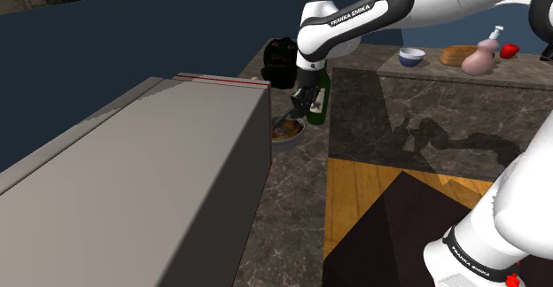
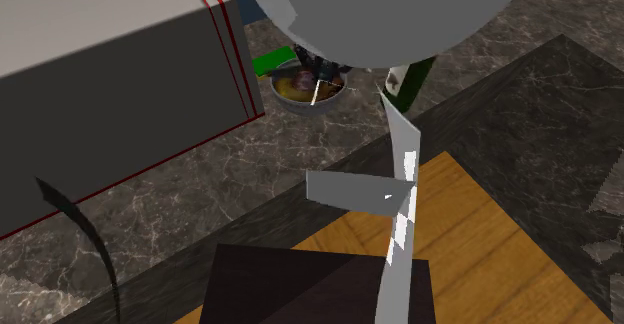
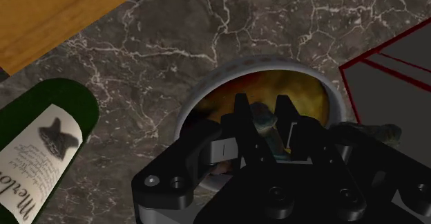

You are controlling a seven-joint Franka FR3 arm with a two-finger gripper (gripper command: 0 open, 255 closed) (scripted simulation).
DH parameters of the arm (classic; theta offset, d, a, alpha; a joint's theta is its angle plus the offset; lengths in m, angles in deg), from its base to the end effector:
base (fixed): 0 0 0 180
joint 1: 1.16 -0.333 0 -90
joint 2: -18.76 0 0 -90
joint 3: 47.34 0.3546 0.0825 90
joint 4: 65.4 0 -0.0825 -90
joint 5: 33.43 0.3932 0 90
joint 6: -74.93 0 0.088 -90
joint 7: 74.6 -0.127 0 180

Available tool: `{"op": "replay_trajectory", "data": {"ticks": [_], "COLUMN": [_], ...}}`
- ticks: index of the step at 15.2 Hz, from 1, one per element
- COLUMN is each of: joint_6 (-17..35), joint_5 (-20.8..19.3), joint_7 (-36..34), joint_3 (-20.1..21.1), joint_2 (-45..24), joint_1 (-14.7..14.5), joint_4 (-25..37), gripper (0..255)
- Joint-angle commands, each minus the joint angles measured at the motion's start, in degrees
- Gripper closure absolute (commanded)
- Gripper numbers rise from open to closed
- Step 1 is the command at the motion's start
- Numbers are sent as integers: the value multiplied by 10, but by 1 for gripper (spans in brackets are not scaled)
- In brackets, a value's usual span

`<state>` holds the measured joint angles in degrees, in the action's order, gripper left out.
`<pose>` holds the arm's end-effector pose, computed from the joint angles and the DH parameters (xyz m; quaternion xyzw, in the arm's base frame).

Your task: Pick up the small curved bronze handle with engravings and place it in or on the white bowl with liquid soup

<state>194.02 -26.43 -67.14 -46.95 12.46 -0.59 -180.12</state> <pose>0.5844 0.0064 0.4150 -0.9979 -0.0328 0.0132 0.0542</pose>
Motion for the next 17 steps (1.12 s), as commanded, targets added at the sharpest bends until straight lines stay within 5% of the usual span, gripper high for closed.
{"op": "replay_trajectory", "data": {"ticks": [1,17], "joint_6": [-20,64], "joint_5": [-1,6], "joint_7": [14,25], "joint_3": [-7,-5], "joint_2": [-51,-93], "joint_1": [9,9], "joint_4": [70,27], "gripper": [255,255]}}
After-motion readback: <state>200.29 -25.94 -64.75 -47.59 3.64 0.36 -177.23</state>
